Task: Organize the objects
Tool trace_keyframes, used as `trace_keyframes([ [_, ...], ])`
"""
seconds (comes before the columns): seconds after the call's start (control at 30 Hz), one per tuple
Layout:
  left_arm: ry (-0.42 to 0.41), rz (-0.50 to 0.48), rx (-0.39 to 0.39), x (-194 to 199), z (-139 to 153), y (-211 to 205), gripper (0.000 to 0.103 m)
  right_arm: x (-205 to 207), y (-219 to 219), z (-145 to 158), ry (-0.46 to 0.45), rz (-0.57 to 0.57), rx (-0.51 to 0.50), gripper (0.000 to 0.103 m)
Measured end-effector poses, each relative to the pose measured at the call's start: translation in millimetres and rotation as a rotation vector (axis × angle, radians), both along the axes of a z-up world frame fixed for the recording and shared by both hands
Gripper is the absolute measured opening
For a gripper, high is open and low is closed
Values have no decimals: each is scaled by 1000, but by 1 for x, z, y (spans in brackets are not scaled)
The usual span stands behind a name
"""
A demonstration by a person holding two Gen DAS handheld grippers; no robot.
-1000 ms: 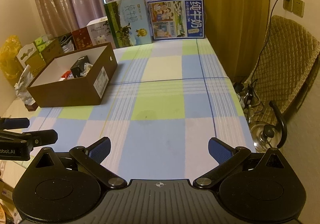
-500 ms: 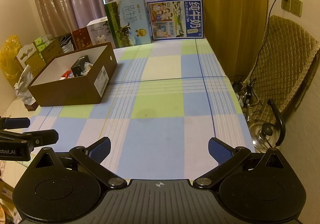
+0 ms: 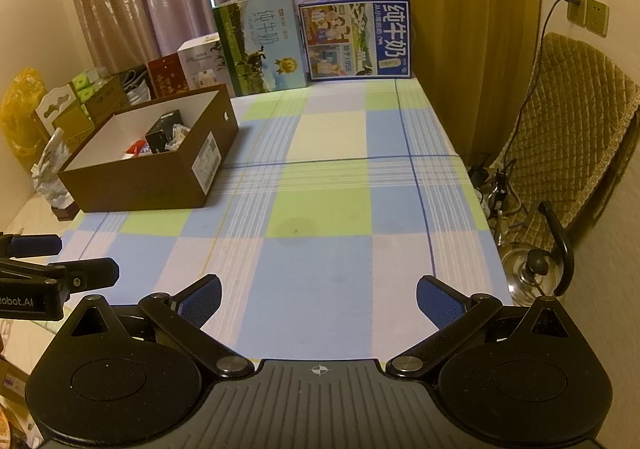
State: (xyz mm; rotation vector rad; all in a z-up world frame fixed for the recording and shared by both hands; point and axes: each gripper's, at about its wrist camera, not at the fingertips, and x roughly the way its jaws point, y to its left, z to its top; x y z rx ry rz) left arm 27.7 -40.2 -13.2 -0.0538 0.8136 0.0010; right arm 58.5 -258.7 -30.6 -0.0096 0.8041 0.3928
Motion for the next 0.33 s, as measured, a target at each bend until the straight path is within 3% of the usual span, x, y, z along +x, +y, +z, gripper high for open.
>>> trace_keyframes([
  [0.33,3,10,10,7,-1,0,102,4,1,0,4,0,3,101],
])
